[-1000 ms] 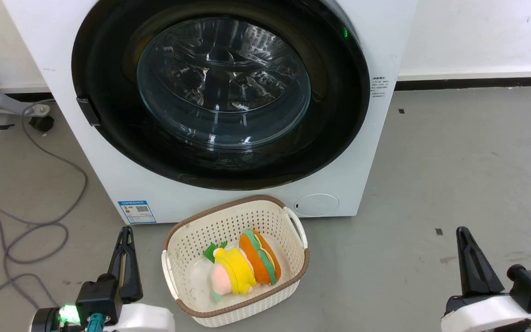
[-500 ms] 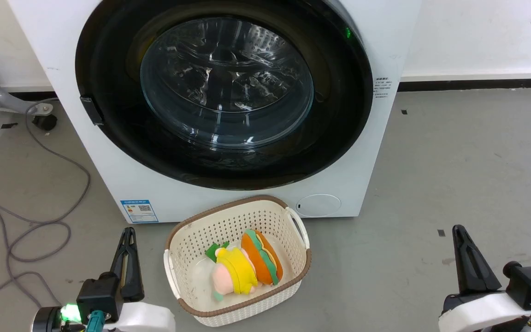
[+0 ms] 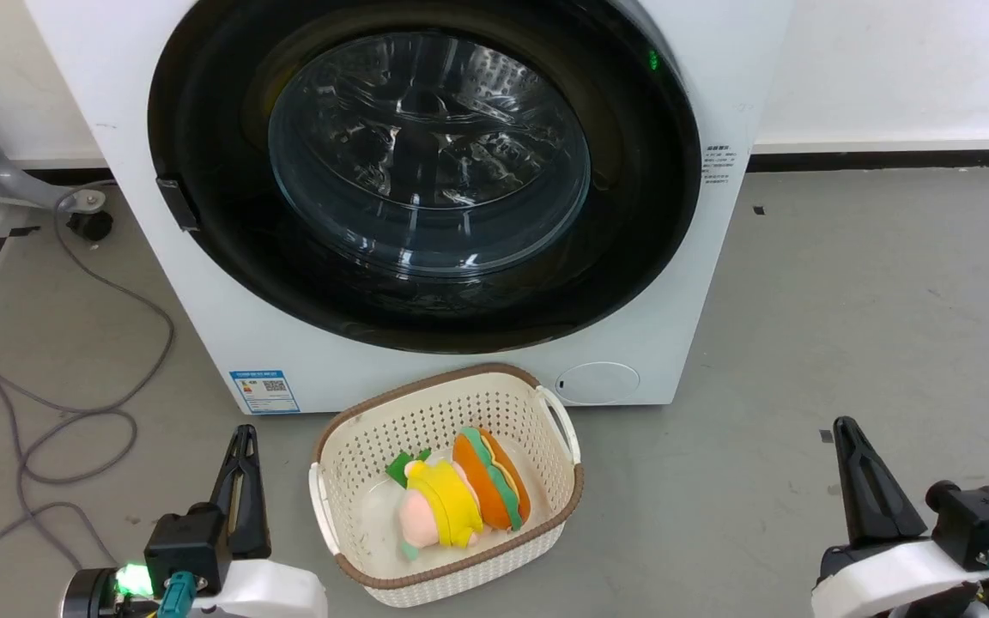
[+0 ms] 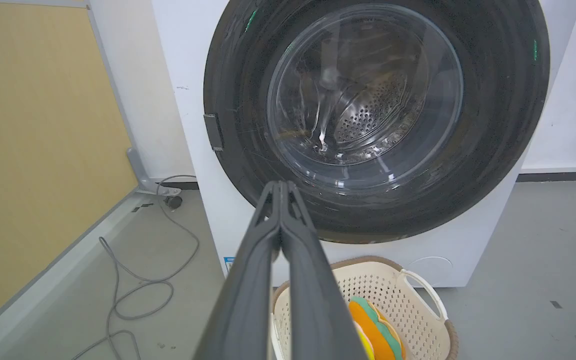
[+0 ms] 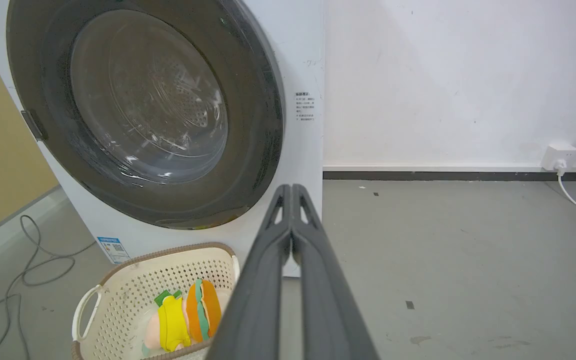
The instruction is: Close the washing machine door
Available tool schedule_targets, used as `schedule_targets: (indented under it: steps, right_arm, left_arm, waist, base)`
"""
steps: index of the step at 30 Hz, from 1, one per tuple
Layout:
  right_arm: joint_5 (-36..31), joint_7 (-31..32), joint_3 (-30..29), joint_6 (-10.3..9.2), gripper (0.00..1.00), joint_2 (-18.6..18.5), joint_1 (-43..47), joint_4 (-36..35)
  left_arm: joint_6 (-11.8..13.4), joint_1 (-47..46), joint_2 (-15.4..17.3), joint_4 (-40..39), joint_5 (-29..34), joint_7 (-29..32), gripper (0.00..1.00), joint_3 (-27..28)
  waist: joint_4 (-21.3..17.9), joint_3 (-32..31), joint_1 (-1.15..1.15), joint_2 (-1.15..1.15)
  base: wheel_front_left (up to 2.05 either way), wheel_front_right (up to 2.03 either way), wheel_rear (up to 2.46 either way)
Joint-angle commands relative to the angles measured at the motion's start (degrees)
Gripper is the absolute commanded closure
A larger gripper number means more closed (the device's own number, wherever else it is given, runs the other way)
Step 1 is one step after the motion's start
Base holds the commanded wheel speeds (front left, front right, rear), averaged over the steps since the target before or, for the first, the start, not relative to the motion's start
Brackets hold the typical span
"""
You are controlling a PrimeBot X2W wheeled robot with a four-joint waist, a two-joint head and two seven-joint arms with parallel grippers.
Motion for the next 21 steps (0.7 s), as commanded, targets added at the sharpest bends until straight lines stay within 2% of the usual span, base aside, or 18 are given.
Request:
schedule_targets:
  steps: [1, 21]
  right_arm:
    - [-0.18, 0.40, 0.18, -0.02, 1.00, 0.11, 0.33, -0.59]
    - [-1.39, 2.75, 1.03, -0.02, 1.00, 0.17, 0.52, -2.21]
  left_arm:
    - [-0.38, -0.45, -0.19, -0.27, 0.43, 0.25, 1.00, 0.12]
    - [-1.80, -0.73, -0.41, -0.64, 0.68, 2.59, 1.00, 0.39]
  waist:
    - [0.04, 0.00, 0.00, 0.00]
    - [0.69, -0.06, 0.00, 0.00]
  base:
    - [0.00, 0.00, 0.00]
    - [0.00, 0.00, 0.00]
